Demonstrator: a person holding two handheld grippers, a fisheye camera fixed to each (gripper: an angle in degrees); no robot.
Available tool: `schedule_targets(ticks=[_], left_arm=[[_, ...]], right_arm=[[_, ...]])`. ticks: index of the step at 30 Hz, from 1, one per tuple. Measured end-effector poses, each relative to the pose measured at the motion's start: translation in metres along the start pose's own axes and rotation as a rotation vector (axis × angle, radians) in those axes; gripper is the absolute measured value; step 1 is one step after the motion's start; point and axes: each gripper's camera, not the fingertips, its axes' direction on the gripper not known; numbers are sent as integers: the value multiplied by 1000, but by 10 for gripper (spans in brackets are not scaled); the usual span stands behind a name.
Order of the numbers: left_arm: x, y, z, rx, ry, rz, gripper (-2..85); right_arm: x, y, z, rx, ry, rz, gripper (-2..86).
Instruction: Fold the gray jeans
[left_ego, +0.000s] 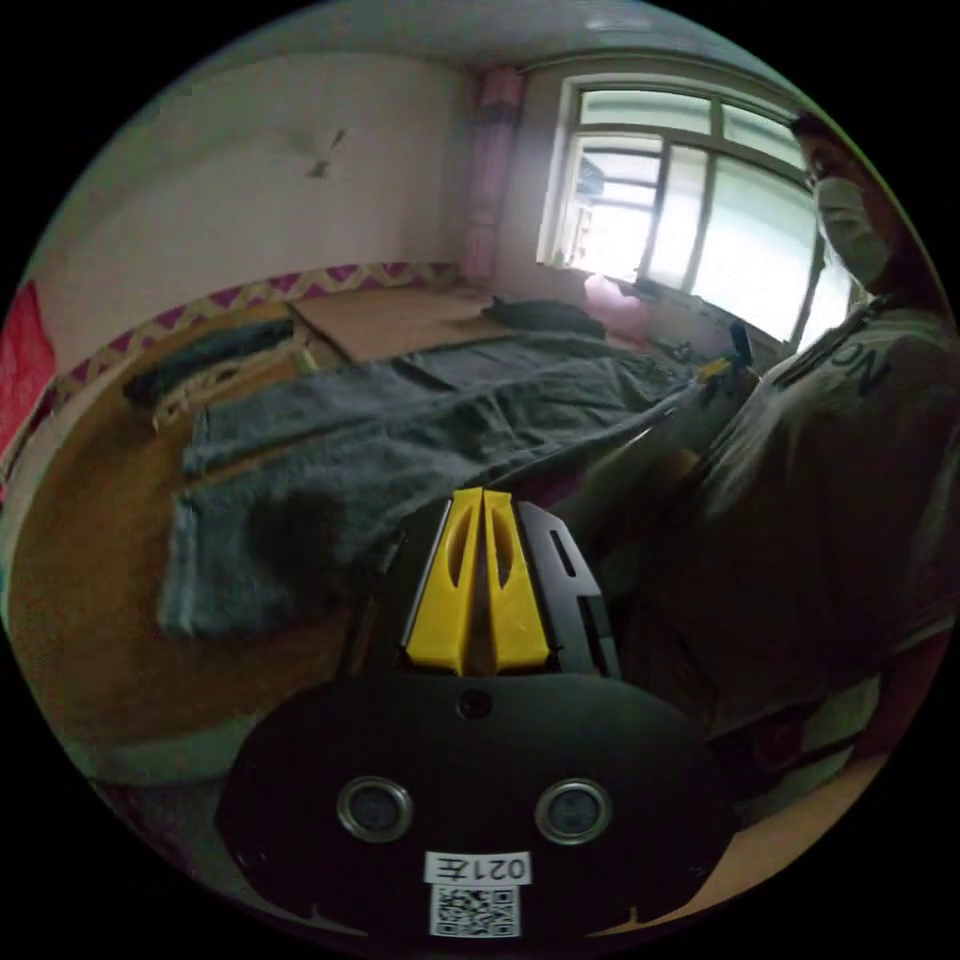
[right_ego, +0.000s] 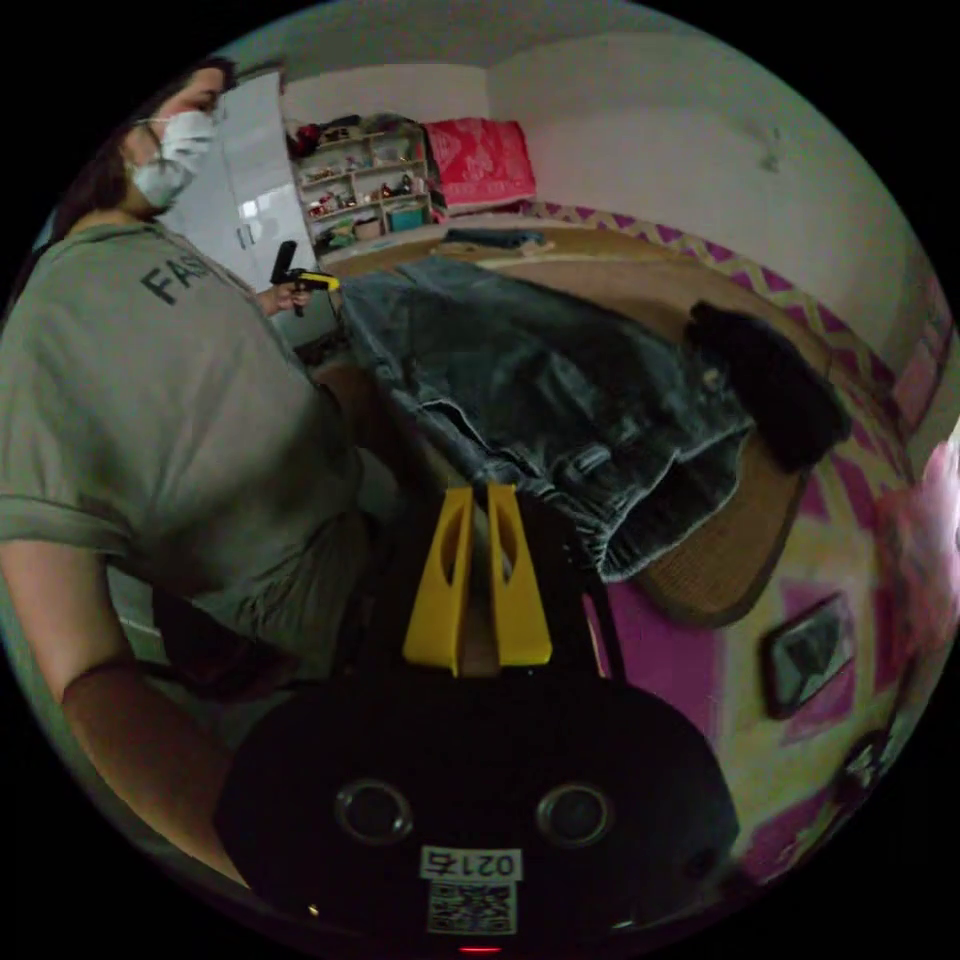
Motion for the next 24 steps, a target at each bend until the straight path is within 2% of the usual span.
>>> schedule_targets(ticks=[2,4,7,9,12,14,16,17,19,24], left_arm=[[-5,35,11,31,10,-113,-9],[-9,52,8,97,37,-183,-9],[-8,61,-6,123,67,-218,-9],[-7,62,-23,161,80,-222,-10],[-13,60,-59,289,-19,-290,-9],[-16,49,-73,320,-127,-324,-8],[-19,34,-70,320,-131,-301,-6],[-21,23,-62,312,-120,-284,-5],[-26,5,-44,282,-89,-269,-2],[-34,-33,26,91,-71,-264,5]], right_arm=[[4,22,28,-22,-19,83,2],[8,34,30,50,-23,136,0],[8,42,22,115,-11,162,4],[7,42,20,88,-12,170,8],[7,36,9,10,-30,151,3],[17,29,-22,152,7,147,11],[42,24,-40,277,78,243,30],[64,18,-41,281,145,331,52],[101,7,-29,200,204,443,81],[191,-12,23,35,126,630,103]])
